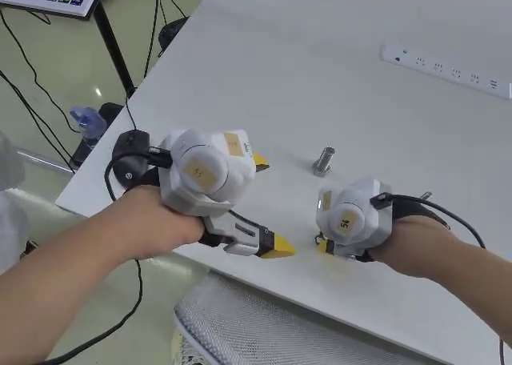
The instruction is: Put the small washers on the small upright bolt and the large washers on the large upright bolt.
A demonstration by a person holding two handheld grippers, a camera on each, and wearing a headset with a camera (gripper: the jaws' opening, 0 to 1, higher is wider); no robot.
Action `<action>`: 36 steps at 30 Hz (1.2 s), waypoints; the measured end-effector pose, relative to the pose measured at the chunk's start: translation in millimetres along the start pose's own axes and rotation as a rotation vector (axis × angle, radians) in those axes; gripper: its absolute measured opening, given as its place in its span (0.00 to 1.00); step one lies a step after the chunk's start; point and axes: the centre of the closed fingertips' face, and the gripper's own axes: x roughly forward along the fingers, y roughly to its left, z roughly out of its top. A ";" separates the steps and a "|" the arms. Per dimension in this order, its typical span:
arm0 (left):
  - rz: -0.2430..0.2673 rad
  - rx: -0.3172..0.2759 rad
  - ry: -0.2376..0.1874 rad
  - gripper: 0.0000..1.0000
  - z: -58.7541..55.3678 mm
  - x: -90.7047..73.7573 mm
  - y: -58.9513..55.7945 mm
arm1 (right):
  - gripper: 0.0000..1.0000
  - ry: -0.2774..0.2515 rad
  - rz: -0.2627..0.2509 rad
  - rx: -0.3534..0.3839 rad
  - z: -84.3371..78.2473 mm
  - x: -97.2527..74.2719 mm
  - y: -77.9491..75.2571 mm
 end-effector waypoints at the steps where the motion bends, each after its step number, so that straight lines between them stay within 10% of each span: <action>1: 0.000 -0.001 -0.001 0.76 0.2 -0.1 0.0 | 0.14 0.002 -0.001 -0.003 0.5 0.1 0.3; 23: 0.006 -0.004 -0.002 0.76 -0.2 -1.6 -0.2 | 0.13 -0.076 0.031 0.201 -6.3 -19.6 -3.1; 36: 0.006 -0.014 -0.020 0.76 5.6 2.4 -3.1 | 0.13 -0.069 -0.023 0.297 -49.9 -60.6 -8.6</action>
